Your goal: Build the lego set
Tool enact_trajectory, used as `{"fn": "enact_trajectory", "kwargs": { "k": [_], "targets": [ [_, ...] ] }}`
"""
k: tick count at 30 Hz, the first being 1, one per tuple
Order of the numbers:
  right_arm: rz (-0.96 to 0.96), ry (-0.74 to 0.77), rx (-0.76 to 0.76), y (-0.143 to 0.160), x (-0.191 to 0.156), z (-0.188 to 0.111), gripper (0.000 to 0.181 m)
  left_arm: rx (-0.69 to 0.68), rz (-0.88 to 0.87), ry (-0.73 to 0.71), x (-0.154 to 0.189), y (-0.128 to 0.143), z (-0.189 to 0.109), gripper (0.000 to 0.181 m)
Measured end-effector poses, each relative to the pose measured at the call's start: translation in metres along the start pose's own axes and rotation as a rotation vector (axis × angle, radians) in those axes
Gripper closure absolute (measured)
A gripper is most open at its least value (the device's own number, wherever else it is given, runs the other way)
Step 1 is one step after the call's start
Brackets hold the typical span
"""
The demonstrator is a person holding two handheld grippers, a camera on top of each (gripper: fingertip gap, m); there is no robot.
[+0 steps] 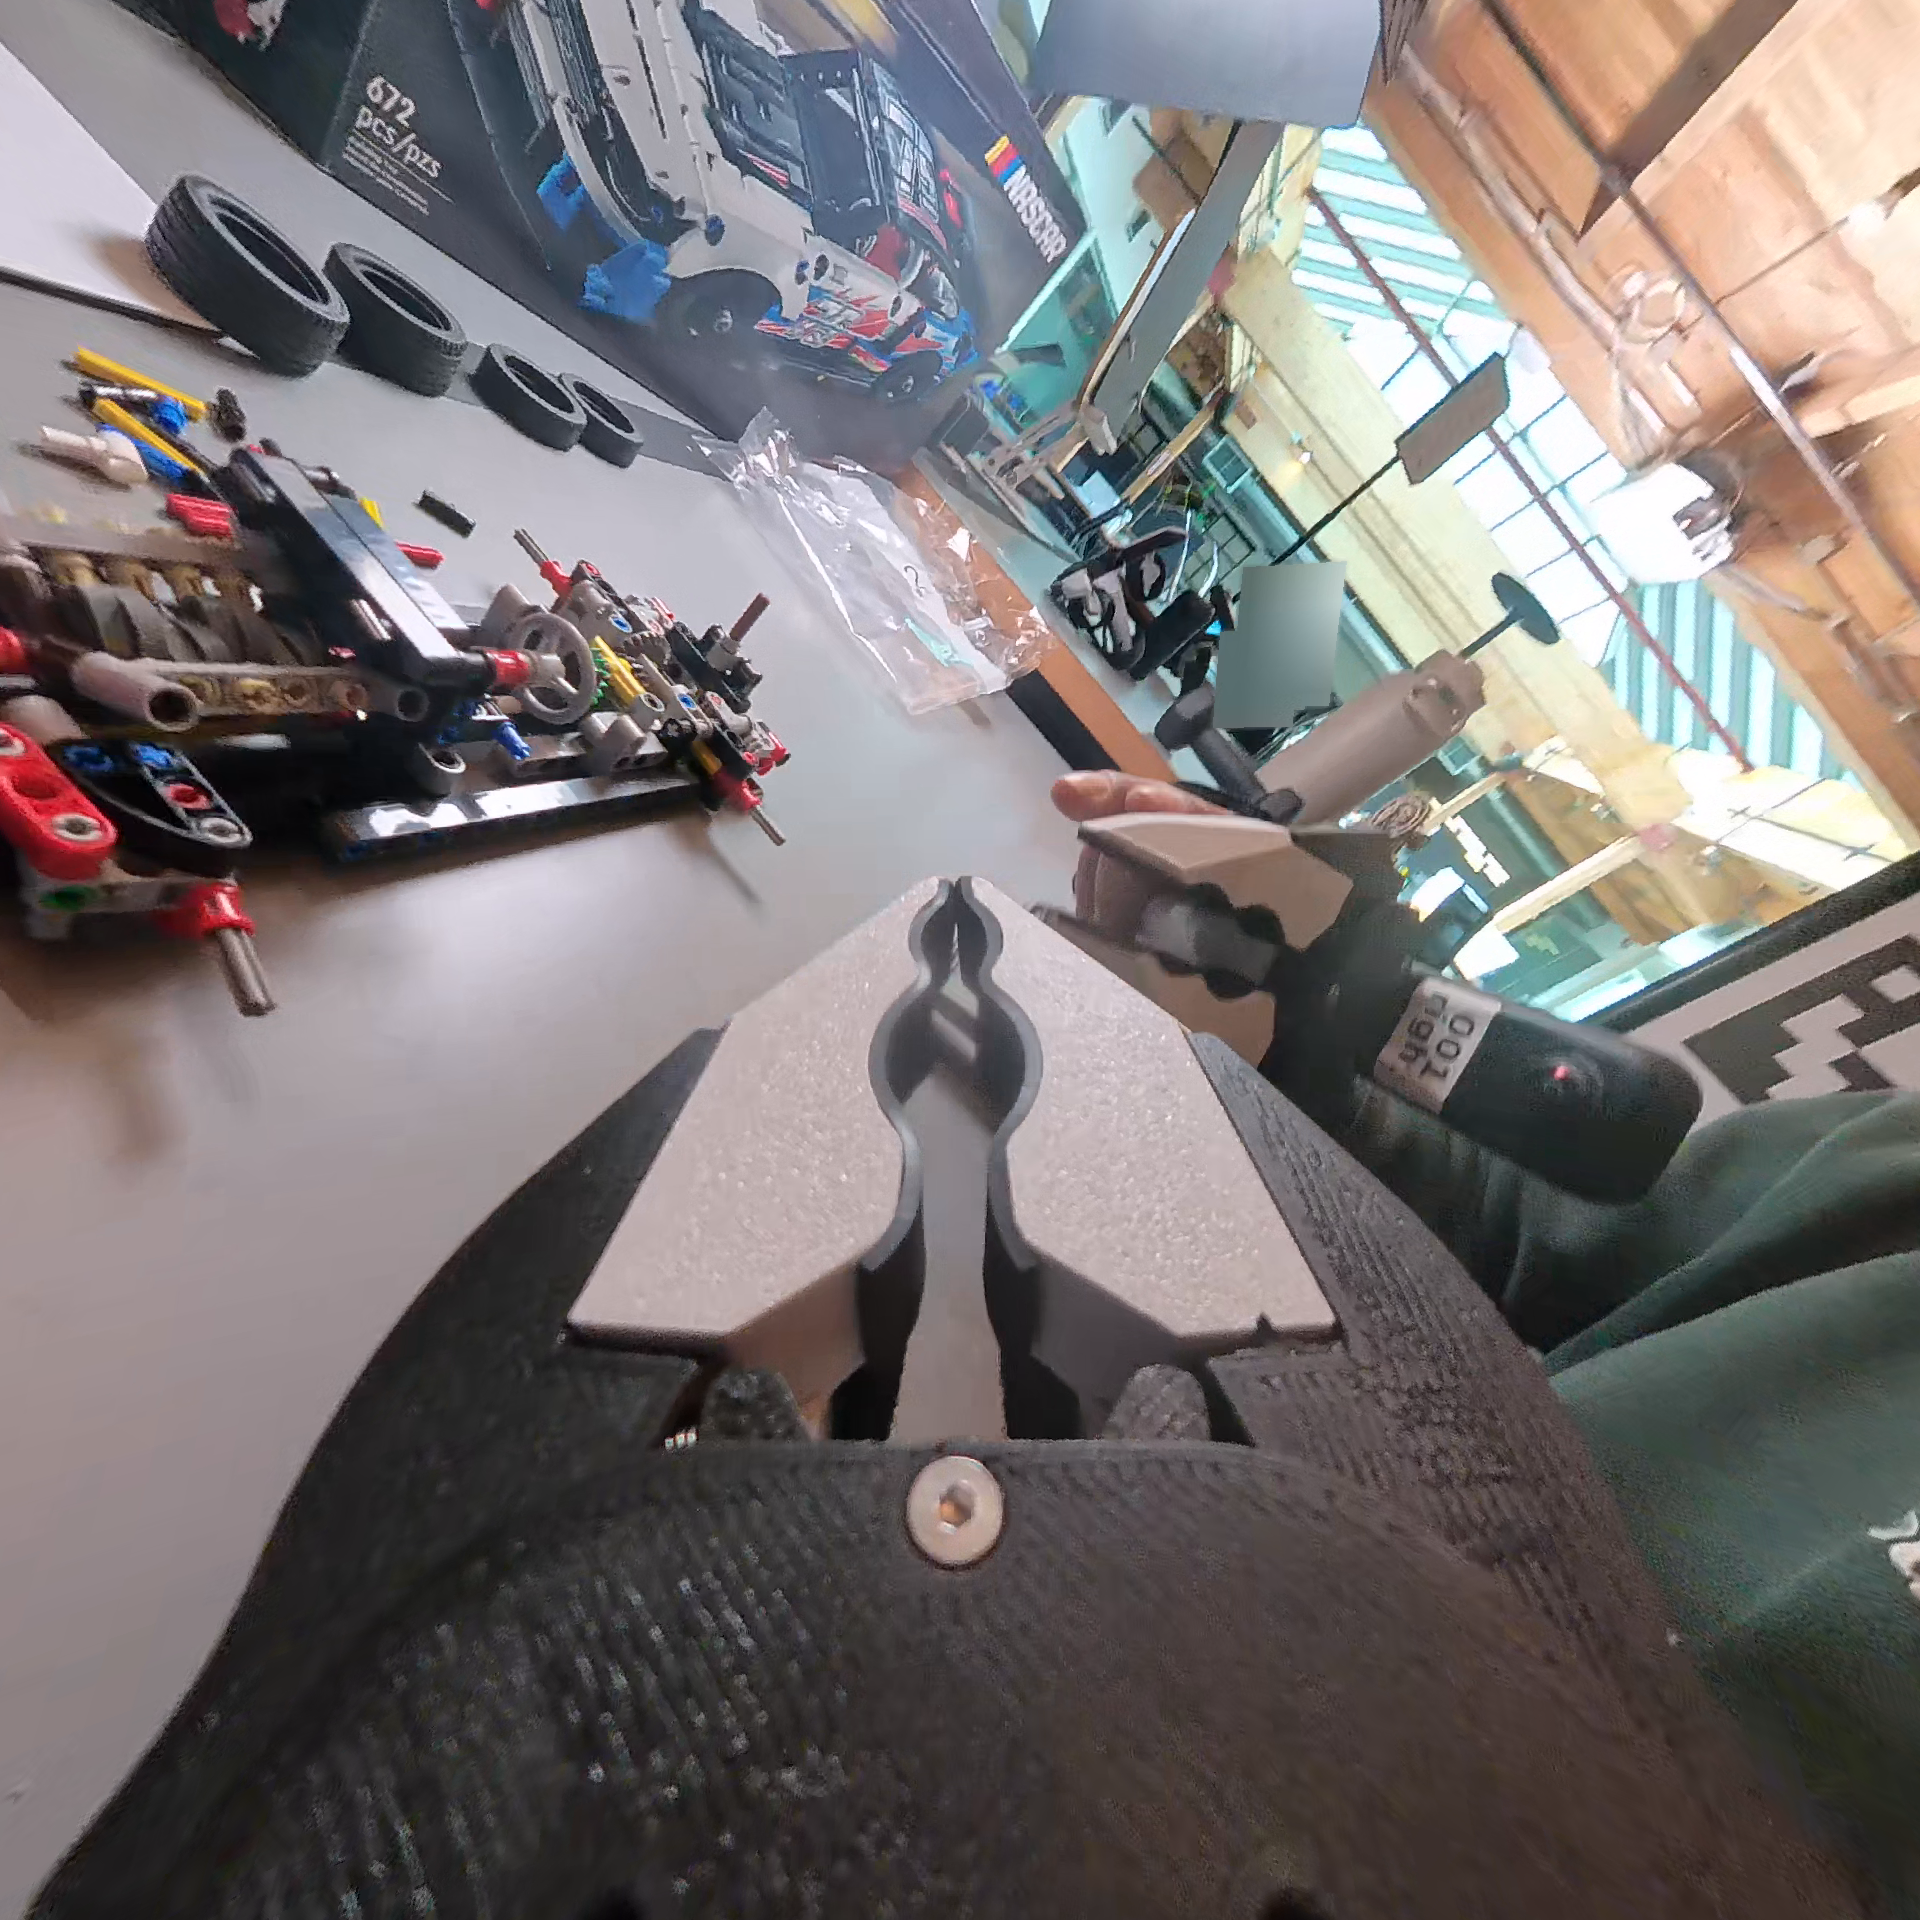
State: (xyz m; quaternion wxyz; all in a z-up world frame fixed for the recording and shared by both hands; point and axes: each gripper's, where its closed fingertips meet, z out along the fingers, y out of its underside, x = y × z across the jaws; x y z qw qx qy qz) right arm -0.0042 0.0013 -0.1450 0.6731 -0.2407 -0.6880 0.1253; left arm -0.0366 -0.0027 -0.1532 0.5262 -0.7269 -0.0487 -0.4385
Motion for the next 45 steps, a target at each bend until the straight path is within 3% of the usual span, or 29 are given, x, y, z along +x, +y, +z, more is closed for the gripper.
{"fn": "enact_trajectory", "kwargs": {
  "k": [6,9,14,27,31,35,40,45],
  "targets": [
    [0.096,0.030,-0.008,0.010,0.016,-0.005,0.176,-0.074,0.064,0.045,0.014,0.005,0.000,0.181],
    [0.058,0.033,-0.028,0.011,0.013,-0.002,0.178,-0.041,-0.067,0.088,0.023,0.008,0.006,0.164],
    [-0.033,0.019,-0.040,0.004,-0.002,0.004,0.180,0.032,-0.298,0.098,0.017,0.013,0.015,0.158],
    [-0.127,0.013,-0.054,-0.001,-0.013,0.008,0.181,0.095,-0.368,0.064,0.005,0.011,0.013,0.169],
    [-0.128,0.011,-0.054,-0.002,-0.014,0.009,0.181,0.085,-0.341,0.057,0.006,0.013,0.013,0.181],
    [-0.088,-0.011,-0.038,-0.005,-0.017,0.008,0.174,0.098,-0.279,0.027,0.003,0.008,0.010,0.181],
    [0.190,-0.141,-0.021,0.001,-0.011,0.003,0.155,-0.002,-0.049,-0.003,0.001,0.004,0.003,0.181],
    [0.408,-0.601,-0.210,0.064,-0.007,-0.042,0.141,-0.172,0.230,-0.030,0.001,0.007,-0.009,0.181]
  ]
}}
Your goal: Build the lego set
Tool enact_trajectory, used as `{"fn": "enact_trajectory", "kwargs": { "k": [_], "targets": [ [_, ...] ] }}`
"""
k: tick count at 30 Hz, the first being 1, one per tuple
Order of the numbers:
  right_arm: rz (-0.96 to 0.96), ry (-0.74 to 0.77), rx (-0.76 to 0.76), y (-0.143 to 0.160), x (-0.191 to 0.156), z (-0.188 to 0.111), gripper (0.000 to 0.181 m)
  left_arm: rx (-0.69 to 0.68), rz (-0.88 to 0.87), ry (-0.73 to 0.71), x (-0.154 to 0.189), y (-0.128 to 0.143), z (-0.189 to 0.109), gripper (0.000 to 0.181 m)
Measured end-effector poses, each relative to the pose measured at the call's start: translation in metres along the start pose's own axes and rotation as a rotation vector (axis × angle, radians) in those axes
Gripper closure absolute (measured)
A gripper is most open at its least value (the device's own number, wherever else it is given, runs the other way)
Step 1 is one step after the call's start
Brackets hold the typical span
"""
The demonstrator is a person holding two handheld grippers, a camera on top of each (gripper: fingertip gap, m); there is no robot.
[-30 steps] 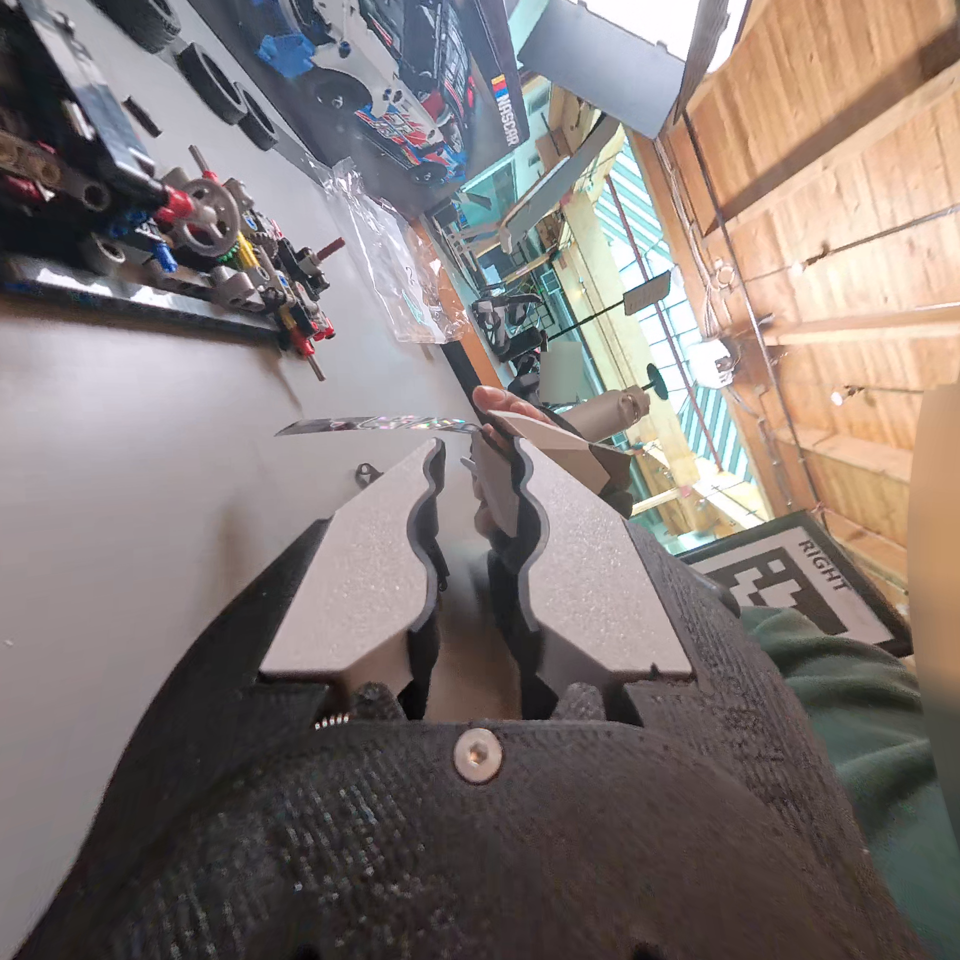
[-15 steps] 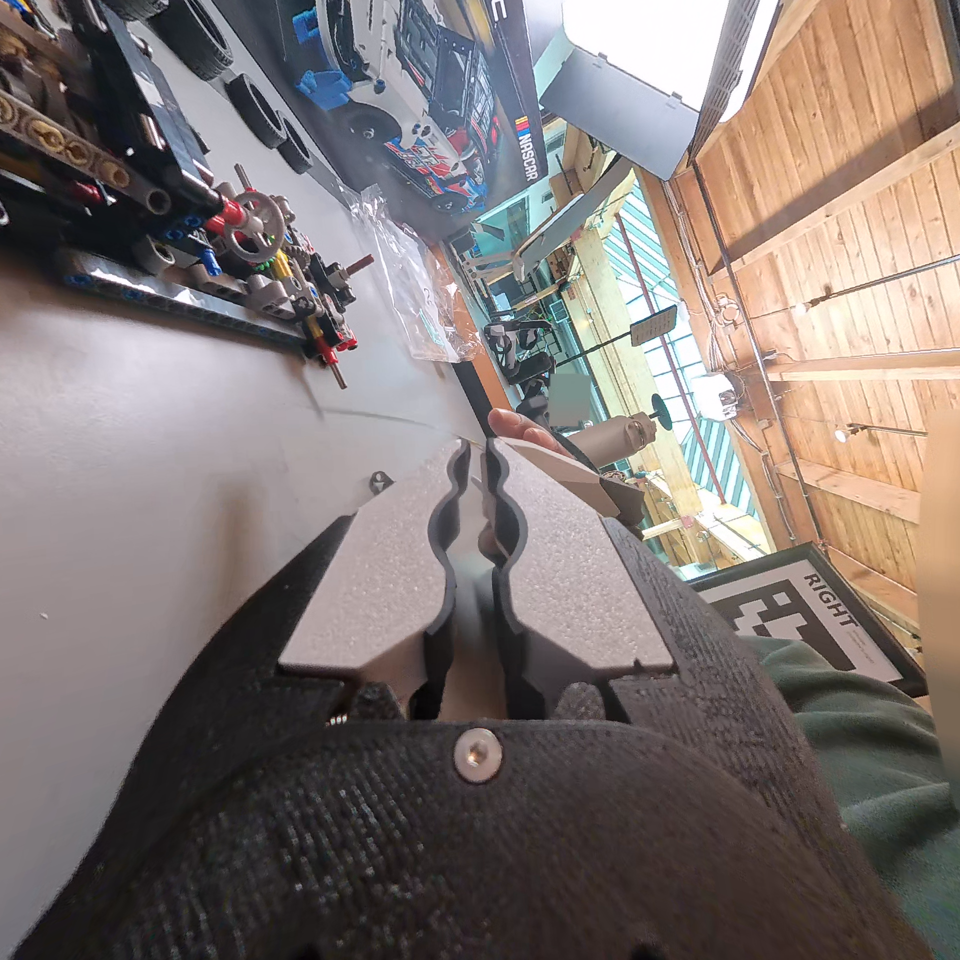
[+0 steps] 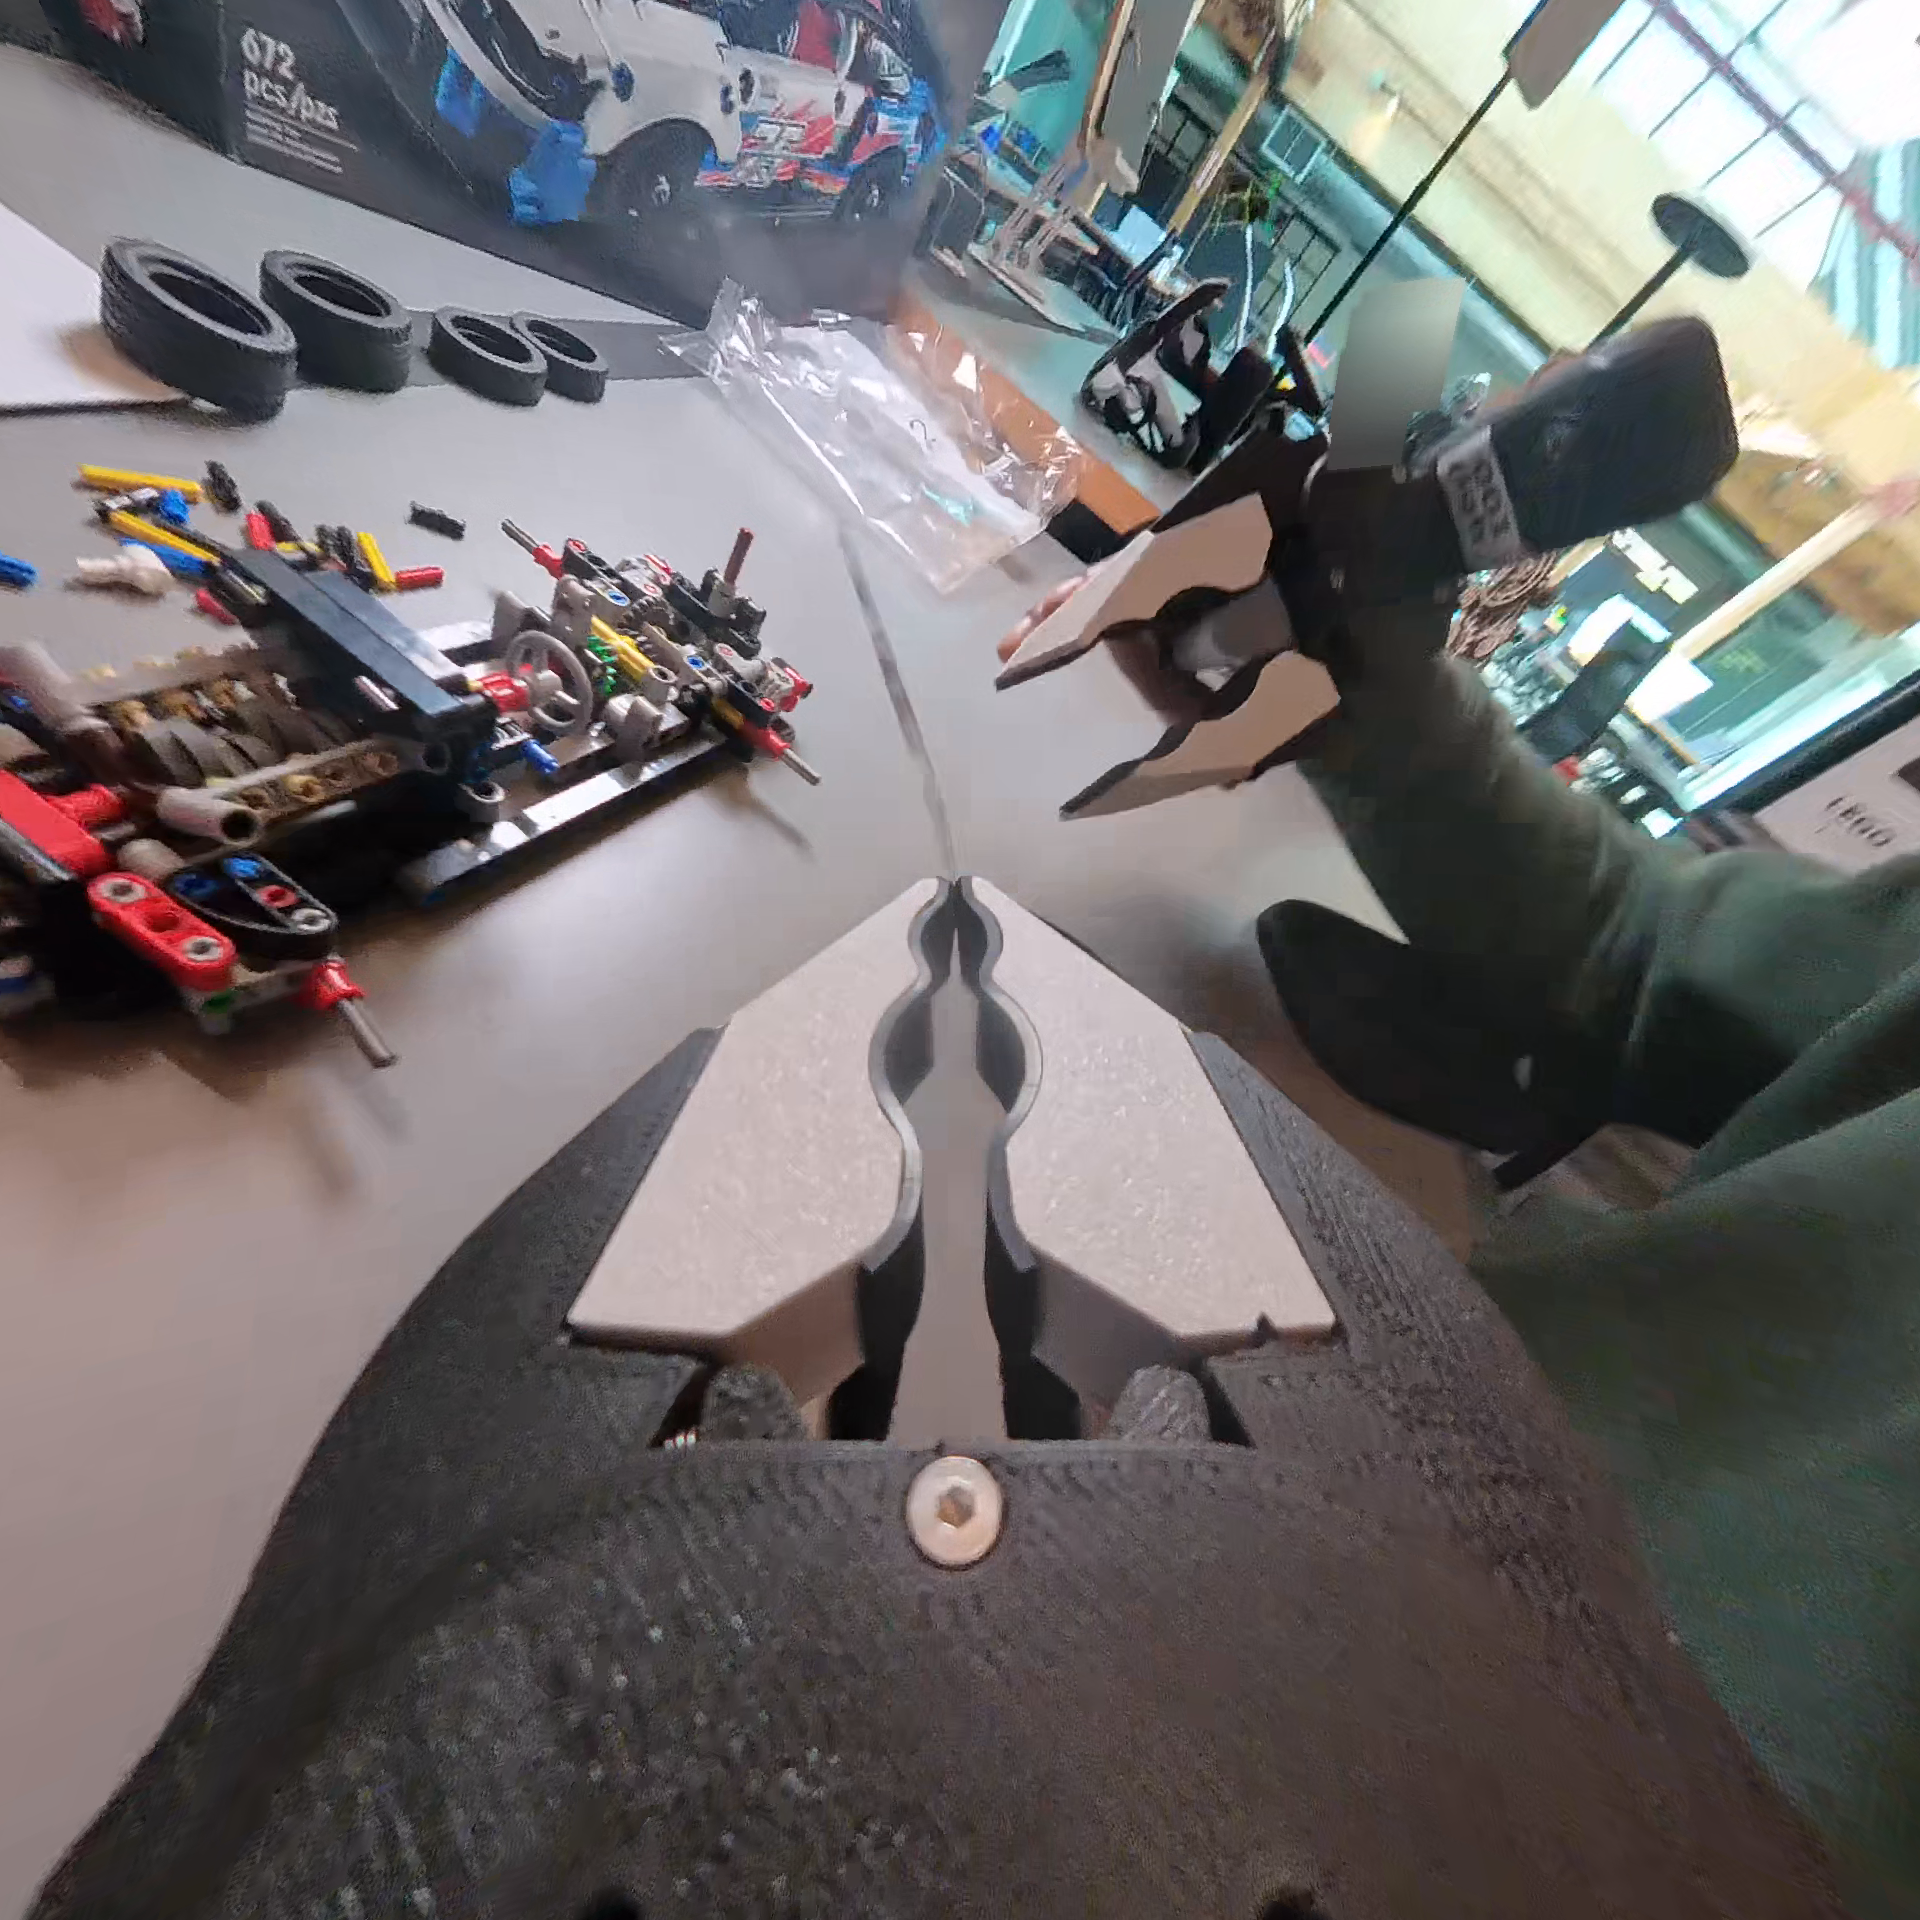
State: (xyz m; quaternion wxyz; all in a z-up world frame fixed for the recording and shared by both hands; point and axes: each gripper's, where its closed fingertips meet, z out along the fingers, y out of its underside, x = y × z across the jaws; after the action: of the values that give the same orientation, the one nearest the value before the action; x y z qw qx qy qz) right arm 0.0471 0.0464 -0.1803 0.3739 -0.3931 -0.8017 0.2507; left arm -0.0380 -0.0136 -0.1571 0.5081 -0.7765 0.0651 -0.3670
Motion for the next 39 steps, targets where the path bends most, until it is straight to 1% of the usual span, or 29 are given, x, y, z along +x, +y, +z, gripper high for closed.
{"fn": "enact_trajectory", "kwargs": {
  "k": [2,3,5,6,9,11,13,15,17,19,21,24,26,29,31,33,36,39],
  "targets": [
    [-0.080,-0.105,-0.107,0.021,-0.007,-0.011,0.133,-0.030,0.047,0.018,0.003,0.002,-0.003,0.181],
    [-0.137,-0.159,-0.183,0.032,-0.014,-0.014,0.130,-0.030,0.058,0.019,0.003,0.002,-0.004,0.181],
    [-0.283,-0.251,-0.314,0.052,-0.030,-0.014,0.122,-0.043,0.070,0.029,0.004,0.005,-0.005,0.181],
    [-0.354,-0.286,-0.346,0.057,-0.037,-0.013,0.120,-0.057,0.074,0.036,0.004,0.007,-0.004,0.181],
    [-0.544,-0.357,-0.351,0.058,-0.052,-0.001,0.118,-0.084,0.079,0.022,-0.001,0.014,-0.001,0.181],
    [-0.593,-0.389,-0.308,0.045,-0.057,0.008,0.118,-0.100,0.081,0.016,-0.003,0.019,0.000,0.181],
    [-0.597,-0.450,-0.317,0.039,-0.059,0.013,0.124,-0.113,0.087,0.006,-0.004,0.023,0.001,0.181],
    [-0.549,-0.548,-0.391,0.046,-0.063,0.014,0.131,-0.118,0.087,0.008,-0.004,0.025,0.000,0.181],
    [-0.472,-0.606,-0.401,0.046,-0.065,0.017,0.146,-0.120,0.088,0.014,-0.002,0.025,-0.001,0.181],
    [-0.321,-0.654,-0.389,0.037,-0.068,0.018,0.166,-0.129,0.097,0.024,0.000,0.026,-0.002,0.181],
    [-0.146,-0.704,-0.407,0.028,-0.073,0.017,0.181,-0.146,0.106,0.042,0.004,0.028,-0.003,0.181],
    [0.100,-0.732,-0.455,0.021,-0.080,0.021,0.181,-0.184,0.107,0.086,0.011,0.035,-0.003,0.181],
    [0.230,-0.754,-0.430,0.014,-0.086,0.025,0.180,-0.210,0.124,0.092,0.013,0.039,-0.002,0.181],
    [0.377,-0.783,-0.382,0.008,-0.090,0.030,0.174,-0.255,0.150,0.111,0.017,0.047,-0.003,0.181],
    [0.434,-0.751,-0.333,0.007,-0.083,0.037,0.169,-0.284,0.161,0.125,0.018,0.053,-0.004,0.181],
    [0.450,-0.695,-0.284,0.005,-0.071,0.040,0.161,-0.299,0.168,0.120,0.017,0.056,-0.005,0.181],
    [0.379,-0.515,-0.167,-0.005,-0.046,0.039,0.158,-0.303,0.165,0.112,0.014,0.057,-0.006,0.181],
    [0.253,-0.364,-0.051,-0.019,-0.045,0.025,0.156,-0.296,0.157,0.102,0.011,0.055,-0.007,0.181]
  ]
}}
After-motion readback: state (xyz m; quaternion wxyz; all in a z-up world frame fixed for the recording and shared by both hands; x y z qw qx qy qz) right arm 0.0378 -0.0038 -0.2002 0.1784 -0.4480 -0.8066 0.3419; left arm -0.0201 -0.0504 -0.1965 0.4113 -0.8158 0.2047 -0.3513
